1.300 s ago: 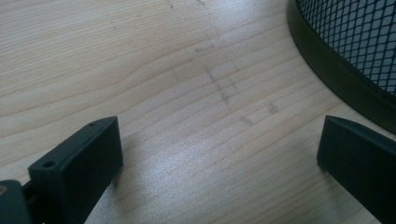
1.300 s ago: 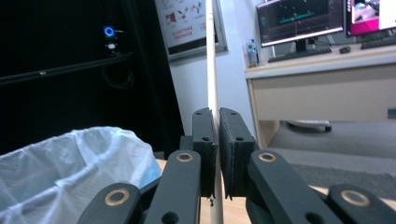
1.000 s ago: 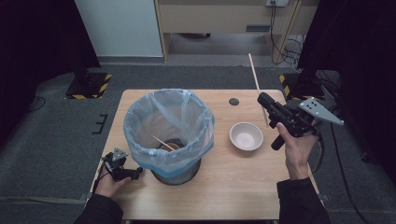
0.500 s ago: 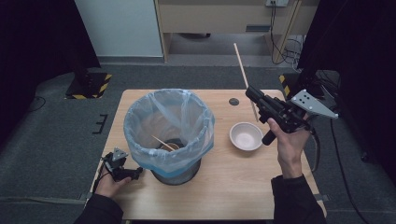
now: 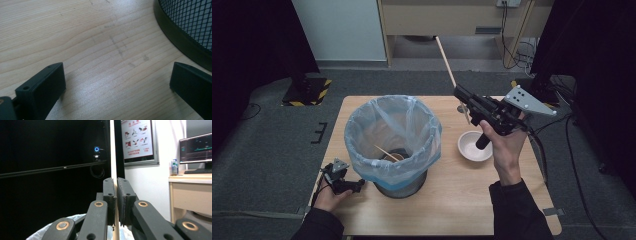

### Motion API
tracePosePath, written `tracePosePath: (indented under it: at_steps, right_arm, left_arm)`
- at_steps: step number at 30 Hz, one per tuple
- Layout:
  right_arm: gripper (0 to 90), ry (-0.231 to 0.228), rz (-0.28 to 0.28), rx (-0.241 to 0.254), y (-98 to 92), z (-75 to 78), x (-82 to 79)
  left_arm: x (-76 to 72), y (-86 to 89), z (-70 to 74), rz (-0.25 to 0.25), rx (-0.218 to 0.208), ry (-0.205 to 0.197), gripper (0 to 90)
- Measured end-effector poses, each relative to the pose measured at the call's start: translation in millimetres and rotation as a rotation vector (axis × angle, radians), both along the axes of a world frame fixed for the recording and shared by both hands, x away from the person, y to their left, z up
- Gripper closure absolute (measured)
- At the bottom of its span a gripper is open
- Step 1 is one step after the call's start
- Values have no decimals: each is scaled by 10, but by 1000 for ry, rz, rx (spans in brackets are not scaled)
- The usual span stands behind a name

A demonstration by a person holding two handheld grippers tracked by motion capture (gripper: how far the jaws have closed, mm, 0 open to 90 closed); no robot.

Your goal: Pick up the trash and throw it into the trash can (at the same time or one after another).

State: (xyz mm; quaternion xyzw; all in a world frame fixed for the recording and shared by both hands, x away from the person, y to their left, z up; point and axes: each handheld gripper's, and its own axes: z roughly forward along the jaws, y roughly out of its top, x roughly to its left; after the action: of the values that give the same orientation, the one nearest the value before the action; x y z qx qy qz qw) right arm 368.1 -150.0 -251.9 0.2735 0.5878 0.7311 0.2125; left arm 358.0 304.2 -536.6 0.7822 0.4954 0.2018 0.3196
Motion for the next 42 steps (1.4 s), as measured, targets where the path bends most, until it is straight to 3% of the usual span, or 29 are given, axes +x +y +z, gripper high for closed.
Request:
tracePosePath:
  at_steps: [10,27,42]
  right_arm:
    - [859,-5,44,-10,285,55,28]
    - [859,16,92,-32,624,21,96]
    - [835,63,124,-63,897,-161,186]
  left_arm:
    - [0,0,0,0,0,0,0]
    - [0,1,0,-1,0,0,0]
    - [1,2,1,-2,-1,0,0]
